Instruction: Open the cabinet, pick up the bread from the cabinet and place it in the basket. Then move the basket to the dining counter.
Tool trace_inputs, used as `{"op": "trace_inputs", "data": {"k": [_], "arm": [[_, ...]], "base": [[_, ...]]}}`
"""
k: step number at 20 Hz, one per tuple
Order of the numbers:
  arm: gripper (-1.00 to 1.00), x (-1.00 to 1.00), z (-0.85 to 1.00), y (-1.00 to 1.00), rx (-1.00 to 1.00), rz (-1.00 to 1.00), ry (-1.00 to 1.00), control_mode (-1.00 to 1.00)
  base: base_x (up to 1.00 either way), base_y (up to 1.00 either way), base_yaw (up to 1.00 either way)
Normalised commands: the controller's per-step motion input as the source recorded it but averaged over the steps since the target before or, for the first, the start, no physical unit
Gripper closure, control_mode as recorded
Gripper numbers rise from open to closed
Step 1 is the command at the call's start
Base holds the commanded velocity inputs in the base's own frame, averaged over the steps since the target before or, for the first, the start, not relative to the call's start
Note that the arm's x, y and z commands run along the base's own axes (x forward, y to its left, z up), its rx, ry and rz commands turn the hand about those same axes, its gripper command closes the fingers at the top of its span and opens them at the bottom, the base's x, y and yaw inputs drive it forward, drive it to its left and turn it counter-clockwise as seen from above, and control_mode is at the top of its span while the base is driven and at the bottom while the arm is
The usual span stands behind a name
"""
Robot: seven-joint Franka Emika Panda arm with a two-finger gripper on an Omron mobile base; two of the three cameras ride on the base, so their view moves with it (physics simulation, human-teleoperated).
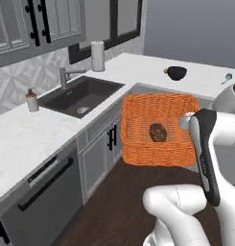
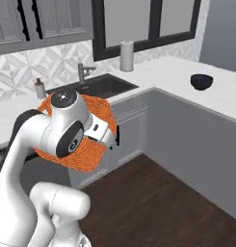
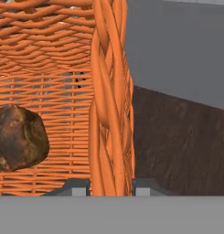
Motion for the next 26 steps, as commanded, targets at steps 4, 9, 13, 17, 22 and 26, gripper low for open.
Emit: {"op": "trace_inputs", "data": {"k": [4,9,13,17,22,26], "arm": [[1.00,0.00,0.00,0.00,0.00,0.00,0.00,1.00],[1.00,0.00,0.00,0.00,0.00,0.00,0.00,1.00],[1.00,0.00,0.00,0.00,0.00,0.00,0.00,1.00],[1.00,0.00,0.00,0.00,0.00,0.00,0.00,1.00],[1.00,0.00,0.00,0.00,0.00,0.00,0.00,1.00],[1.00,0.00,0.00,0.00,0.00,0.00,0.00,1.00]], "base": [[0.11,-0.04,-0.93],[0.84,-0.01,-0.60],[1.00,0.00,-0.34],[1.00,0.00,-0.21],[1.00,0.10,-0.20],[1.00,0.30,-0.21]]}}
